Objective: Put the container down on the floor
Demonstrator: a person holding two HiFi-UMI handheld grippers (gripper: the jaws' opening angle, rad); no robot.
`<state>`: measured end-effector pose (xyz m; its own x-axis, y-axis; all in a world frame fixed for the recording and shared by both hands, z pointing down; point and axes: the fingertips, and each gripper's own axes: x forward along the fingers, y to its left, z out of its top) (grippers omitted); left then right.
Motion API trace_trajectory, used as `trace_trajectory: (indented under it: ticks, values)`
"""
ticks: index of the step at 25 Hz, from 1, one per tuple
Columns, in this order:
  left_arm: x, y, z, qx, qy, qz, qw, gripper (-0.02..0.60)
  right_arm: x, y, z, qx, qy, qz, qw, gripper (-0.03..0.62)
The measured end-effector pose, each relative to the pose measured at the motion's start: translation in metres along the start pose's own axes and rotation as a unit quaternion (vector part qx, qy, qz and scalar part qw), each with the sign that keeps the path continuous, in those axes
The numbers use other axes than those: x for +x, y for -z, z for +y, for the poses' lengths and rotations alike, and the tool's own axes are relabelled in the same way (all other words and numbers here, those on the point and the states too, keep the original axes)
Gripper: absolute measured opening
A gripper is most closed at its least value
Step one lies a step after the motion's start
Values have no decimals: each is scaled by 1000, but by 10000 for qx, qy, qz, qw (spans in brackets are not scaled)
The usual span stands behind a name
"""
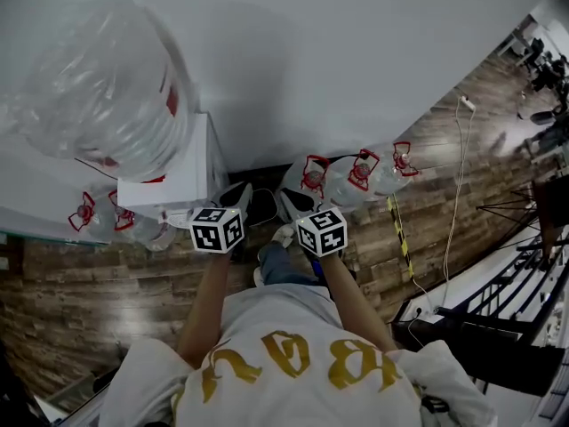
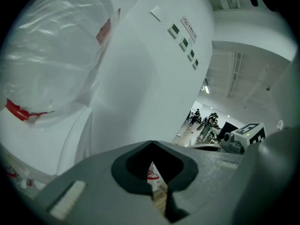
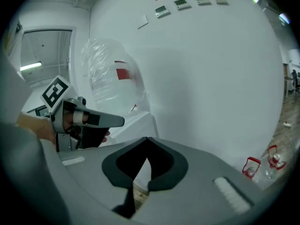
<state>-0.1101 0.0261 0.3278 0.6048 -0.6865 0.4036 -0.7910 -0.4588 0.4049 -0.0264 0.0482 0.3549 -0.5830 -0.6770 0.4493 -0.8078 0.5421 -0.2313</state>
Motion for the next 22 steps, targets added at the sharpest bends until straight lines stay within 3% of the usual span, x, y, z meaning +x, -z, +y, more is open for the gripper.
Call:
trace_trajectory:
  ticks: [6, 12, 22]
  values:
    - [-9, -2, 2, -50, -86, -89, 9999, 0, -8, -3, -1, 46, 161, -125, 9998, 28]
    - [-15, 7, 6, -332, -89, -194, 9992, 0, -11, 10, 5, 84, 186, -19, 9998, 28]
    - [-14, 16, 11, -223, -182, -70, 9996, 0, -21, 16, -3, 389, 300, -110, 9987, 28]
